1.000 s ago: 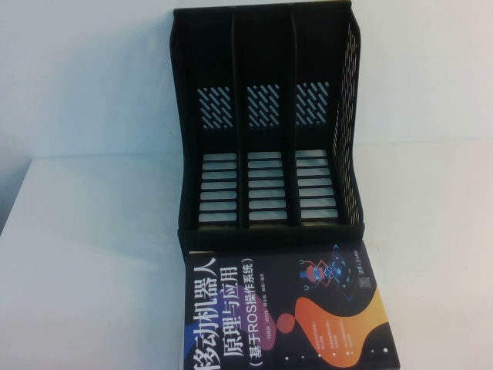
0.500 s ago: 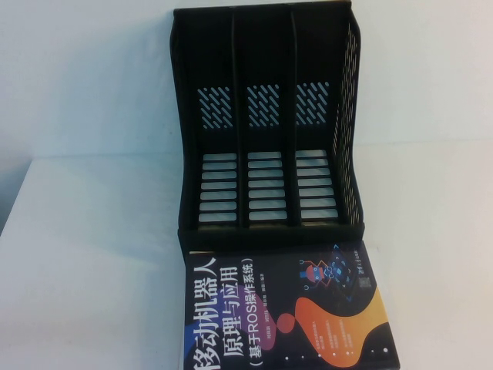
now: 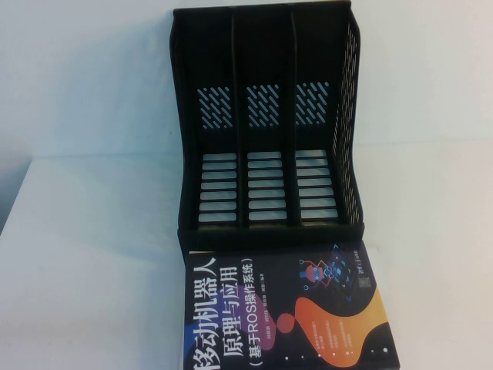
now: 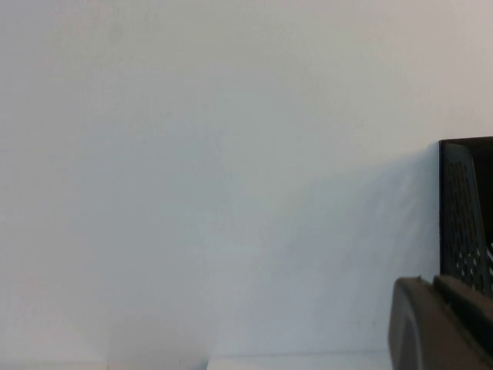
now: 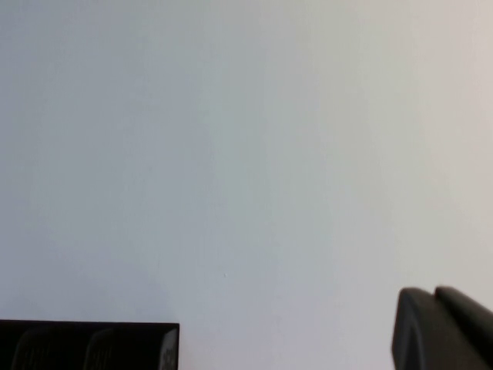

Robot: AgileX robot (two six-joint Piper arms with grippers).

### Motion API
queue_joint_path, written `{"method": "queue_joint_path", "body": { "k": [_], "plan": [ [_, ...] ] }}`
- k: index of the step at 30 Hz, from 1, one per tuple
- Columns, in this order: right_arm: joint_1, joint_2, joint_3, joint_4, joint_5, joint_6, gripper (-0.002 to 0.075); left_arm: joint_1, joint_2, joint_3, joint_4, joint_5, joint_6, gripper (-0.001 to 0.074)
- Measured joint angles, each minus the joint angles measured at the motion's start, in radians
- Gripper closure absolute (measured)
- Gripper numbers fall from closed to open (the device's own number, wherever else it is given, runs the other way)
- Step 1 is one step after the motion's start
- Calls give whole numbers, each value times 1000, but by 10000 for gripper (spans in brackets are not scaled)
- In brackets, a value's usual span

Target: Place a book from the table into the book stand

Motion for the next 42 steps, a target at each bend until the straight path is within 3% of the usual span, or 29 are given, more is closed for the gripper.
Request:
{"method": "queue_joint_path", "body": {
  "k": [10,15,19,23,26,29,35,42],
  "plan": [
    [0,0,-8,13,30,0,728,0,0,-8,-53,-28,-54,738],
    [0,0,-175,-32,402,0,728,0,0,-138,-31,92,-26,738],
    [0,20,-316,-47,688,-4,728,0,12,-288,-22,342,-24,738],
    [0,142,-445,-44,958,12,728,0,100,-392,-11,540,7,738],
    [0,278,-524,-7,1125,38,728,0,166,-451,-11,571,70,738],
    [0,418,-577,70,1197,42,728,0,213,-482,-11,533,128,738],
    [0,642,-589,344,1089,19,728,0,270,-438,-35,485,122,738],
    [0,966,-599,947,1122,-584,728,0,386,-374,-164,623,120,738]
  ]
}}
